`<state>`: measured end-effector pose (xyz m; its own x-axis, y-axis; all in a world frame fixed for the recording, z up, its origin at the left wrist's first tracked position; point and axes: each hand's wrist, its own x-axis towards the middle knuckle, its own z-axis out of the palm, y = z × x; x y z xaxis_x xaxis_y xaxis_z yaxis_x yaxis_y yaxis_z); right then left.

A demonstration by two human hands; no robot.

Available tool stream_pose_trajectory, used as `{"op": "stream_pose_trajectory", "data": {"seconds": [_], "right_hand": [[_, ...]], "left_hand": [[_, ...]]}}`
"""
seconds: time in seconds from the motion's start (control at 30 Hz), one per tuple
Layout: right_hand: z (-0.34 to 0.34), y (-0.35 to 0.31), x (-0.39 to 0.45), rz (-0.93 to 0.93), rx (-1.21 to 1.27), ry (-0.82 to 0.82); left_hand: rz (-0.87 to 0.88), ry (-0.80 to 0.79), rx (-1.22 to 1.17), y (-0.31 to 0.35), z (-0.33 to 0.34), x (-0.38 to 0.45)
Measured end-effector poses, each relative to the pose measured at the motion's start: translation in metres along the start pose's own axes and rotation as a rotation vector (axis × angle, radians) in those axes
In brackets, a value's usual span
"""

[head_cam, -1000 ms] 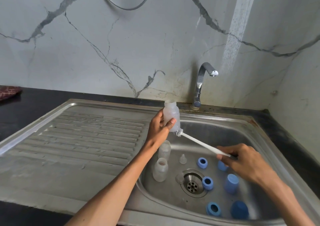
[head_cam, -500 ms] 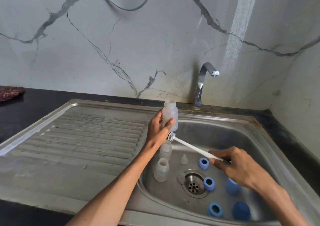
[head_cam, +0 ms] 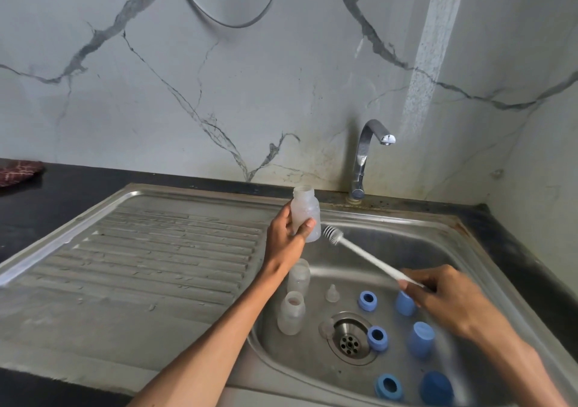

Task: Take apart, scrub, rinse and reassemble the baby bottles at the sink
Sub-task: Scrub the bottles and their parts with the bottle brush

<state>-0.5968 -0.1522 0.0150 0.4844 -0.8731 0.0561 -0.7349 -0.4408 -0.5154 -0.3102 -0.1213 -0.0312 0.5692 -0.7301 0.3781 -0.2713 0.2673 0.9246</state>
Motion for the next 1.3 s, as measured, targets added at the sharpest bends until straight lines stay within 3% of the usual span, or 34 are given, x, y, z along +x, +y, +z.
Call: {"op": "stream_pose_trajectory", "data": {"seconds": [0.13,0.57,0.77,1.0,1.3], "right_hand": [[-0.012,-0.002,-0.003,-0.002,0.133,0.158],[-0.001,-0.017,-0.008,-0.102,0.048,0.253],[0.001,-0.017,-0.008,-0.083,0.02,0.294],[0.0,-0.017,-0.007,-0.141,0.038,0.254],[-0.008,-0.013,-0.007,-0.083,0.076,0.267]], "left_hand": [[0.04,0.003,0.154,-0.005,-0.001,-0.001],[0.064,0.053,0.34,-0.005,-0.007,-0.001],[0.172,-0.044,0.441,0.002,0.01,-0.013],[0.112,0.021,0.38,0.004,0.002,-0.008],[0.168,0.029,0.299,0.01,0.01,-0.011]]}}
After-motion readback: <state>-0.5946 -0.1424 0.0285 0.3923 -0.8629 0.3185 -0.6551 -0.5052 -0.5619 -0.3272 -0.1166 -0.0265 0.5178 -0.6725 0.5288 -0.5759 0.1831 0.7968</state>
